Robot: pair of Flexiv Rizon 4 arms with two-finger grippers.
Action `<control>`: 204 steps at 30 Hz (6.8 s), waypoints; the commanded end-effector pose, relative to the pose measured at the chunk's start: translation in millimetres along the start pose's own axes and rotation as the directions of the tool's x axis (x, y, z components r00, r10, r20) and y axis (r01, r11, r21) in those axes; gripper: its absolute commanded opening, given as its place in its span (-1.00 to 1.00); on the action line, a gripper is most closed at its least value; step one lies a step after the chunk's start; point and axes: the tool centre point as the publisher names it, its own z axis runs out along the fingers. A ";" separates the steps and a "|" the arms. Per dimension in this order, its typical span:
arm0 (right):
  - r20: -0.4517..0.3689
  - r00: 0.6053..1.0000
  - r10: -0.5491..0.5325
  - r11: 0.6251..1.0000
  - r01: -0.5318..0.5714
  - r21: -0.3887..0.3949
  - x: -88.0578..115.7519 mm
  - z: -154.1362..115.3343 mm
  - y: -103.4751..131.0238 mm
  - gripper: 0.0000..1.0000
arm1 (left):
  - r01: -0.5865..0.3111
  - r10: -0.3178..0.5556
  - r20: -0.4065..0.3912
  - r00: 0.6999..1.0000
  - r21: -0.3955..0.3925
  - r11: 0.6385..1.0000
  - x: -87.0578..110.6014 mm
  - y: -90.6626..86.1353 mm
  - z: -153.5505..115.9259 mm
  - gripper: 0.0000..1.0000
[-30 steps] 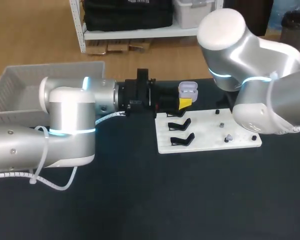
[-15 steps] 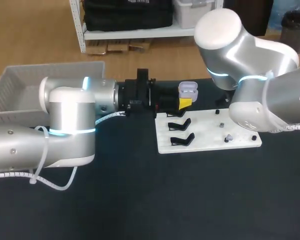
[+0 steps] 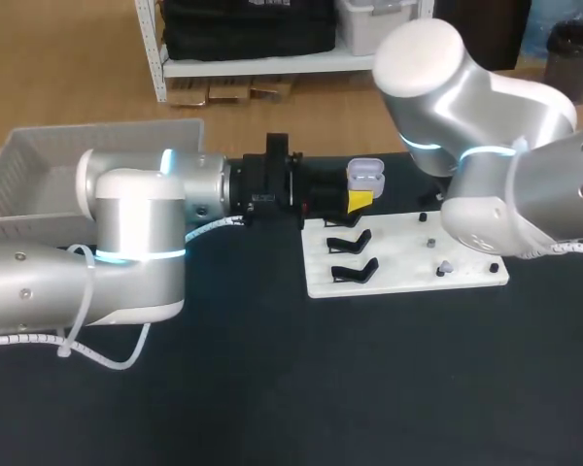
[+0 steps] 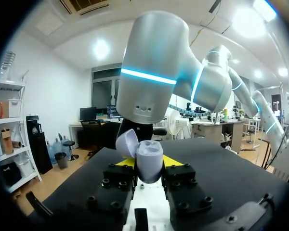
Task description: Pick up each earbud case from the left stands, insert the matching earbuds, close the lid, and place the case in the box.
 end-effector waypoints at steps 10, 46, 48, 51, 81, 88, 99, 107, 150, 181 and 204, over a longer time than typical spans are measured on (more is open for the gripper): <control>0.002 1.000 0.013 1.000 -0.013 -0.025 6.0 -43.9 -17.3 -1.00 | -0.005 0.005 0.004 1.000 -0.010 1.000 0.8 -2.5 0.3 -1.00; -0.064 0.995 0.080 0.993 -0.085 -0.081 90.5 -207.7 -20.0 -1.00 | -0.005 0.005 0.004 1.000 -0.010 1.000 0.8 -2.5 0.3 -1.00; -0.146 0.963 0.226 0.974 -0.225 0.020 80.5 -216.6 -5.6 -1.00 | -0.005 0.005 0.004 1.000 -0.010 1.000 0.8 -2.5 0.3 -1.00; -0.208 0.890 0.406 0.914 -0.401 0.066 73.4 -223.3 10.2 -1.00 | -0.005 0.005 0.004 1.000 -0.010 1.000 0.8 -2.5 0.3 -1.00; -0.238 0.671 0.702 0.701 -0.710 0.067 61.5 -258.3 65.2 -1.00 | -0.005 0.005 0.004 1.000 -0.010 1.000 0.8 -2.5 0.3 -1.00; -0.265 0.617 0.741 0.650 -0.758 0.053 45.2 -259.6 80.0 -1.00 | -0.005 0.005 0.004 1.000 -0.010 1.000 0.8 -2.5 0.3 -1.00; -0.325 0.596 0.735 0.627 -0.779 -0.009 4.7 -255.8 100.5 -1.00 | -0.005 0.005 0.004 1.000 -0.010 1.000 0.8 -2.5 0.3 -1.00; -0.332 0.616 0.714 0.647 -0.762 -0.022 0.3 -252.6 107.5 -1.00 | -0.005 0.005 0.004 1.000 -0.010 1.000 0.8 -2.5 0.3 -1.00; -0.320 0.646 0.693 0.667 -0.743 -0.054 12.7 -228.5 106.9 -1.00 | -0.005 0.005 0.004 1.000 -0.010 1.000 0.8 -2.5 0.3 -1.00; -0.320 0.652 0.688 0.648 -0.750 -0.135 34.7 -242.0 83.9 -0.16 | -0.005 0.005 0.004 1.000 -0.010 1.000 0.8 -2.5 0.3 -1.00; -0.252 0.722 0.644 0.634 -0.688 -0.353 100.6 -230.8 26.6 1.00 | -0.005 0.005 0.004 1.000 -0.010 1.000 0.8 -2.5 0.3 -1.00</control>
